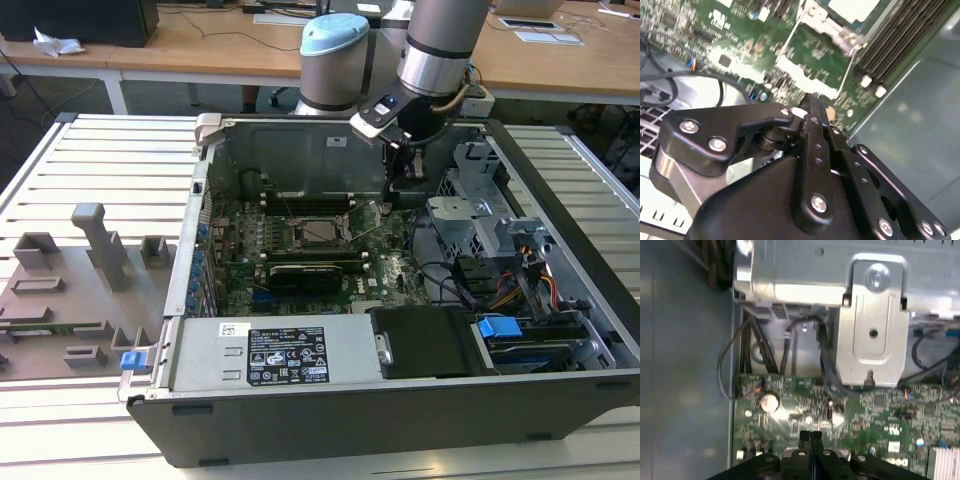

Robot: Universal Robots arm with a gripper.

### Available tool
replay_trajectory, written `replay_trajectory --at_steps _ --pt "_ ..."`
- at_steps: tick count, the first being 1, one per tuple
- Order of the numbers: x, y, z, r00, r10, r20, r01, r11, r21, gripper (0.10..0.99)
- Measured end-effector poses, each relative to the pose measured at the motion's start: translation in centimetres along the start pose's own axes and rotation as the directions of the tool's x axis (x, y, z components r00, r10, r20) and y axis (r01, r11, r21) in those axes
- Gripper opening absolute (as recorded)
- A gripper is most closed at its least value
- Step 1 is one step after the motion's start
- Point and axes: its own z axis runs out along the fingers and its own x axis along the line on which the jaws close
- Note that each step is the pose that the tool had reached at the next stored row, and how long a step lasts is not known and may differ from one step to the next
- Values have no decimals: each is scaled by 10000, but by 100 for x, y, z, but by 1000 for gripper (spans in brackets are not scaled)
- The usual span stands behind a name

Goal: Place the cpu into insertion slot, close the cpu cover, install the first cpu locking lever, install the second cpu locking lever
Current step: 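Close the cpu cover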

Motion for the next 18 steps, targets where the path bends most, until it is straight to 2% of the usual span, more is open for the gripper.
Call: replay_trajectory --at_steps 7,15,18 --pt "-1 19 154 10000 0 -1 0 10000 11 110" --pt "3 -46 177 10000 0 0 0 10000 10 110" --pt "7 -117 181 10000 -2 -7 2 10000 10 110"
